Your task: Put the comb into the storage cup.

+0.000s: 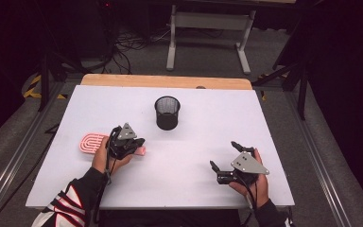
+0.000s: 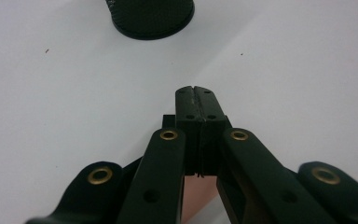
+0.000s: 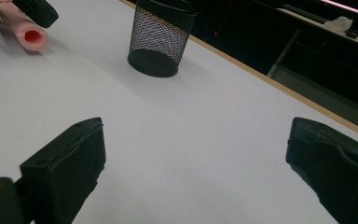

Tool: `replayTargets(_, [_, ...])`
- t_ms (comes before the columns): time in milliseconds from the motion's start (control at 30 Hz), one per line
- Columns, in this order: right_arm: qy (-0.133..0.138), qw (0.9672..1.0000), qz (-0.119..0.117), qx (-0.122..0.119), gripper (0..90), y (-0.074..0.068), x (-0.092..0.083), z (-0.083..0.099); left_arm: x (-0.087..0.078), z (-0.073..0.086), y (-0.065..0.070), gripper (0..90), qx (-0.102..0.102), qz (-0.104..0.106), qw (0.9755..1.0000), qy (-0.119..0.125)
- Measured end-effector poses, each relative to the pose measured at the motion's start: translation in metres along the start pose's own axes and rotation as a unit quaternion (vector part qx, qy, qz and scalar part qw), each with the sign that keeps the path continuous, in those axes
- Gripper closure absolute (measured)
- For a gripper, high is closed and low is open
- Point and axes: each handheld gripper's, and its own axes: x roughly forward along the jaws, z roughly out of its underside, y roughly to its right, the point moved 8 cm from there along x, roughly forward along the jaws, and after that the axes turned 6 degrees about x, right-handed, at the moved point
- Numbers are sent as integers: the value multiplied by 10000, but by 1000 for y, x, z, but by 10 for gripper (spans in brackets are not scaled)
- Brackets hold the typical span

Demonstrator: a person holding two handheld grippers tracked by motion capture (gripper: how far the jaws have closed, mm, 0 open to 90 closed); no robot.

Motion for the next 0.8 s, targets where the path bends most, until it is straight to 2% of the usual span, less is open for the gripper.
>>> replayTargets(167, [-24, 10000, -8, -21, 53, 0, 0, 1, 2, 2, 3, 900, 41, 82, 9999, -124])
replayTargets(300, [-19, 10000, 6, -13, 55, 1, 0, 1, -1, 3, 4, 900, 74, 109, 9998, -170])
replayTargets(467, [-34, 10000, -15, -28, 54, 0, 0, 1, -7, 8, 7, 900, 173, 253, 9990, -329])
replayTargets(633, [-54, 10000, -33, -65, 55, -1, 0, 1, -13, 19, 11, 900, 259, 395, 9974, -541])
replayTargets(800, [-71, 9999, -46, -74, 55, -1, 0, 2, -19, 29, 11, 894, 309, 435, 9962, -694])
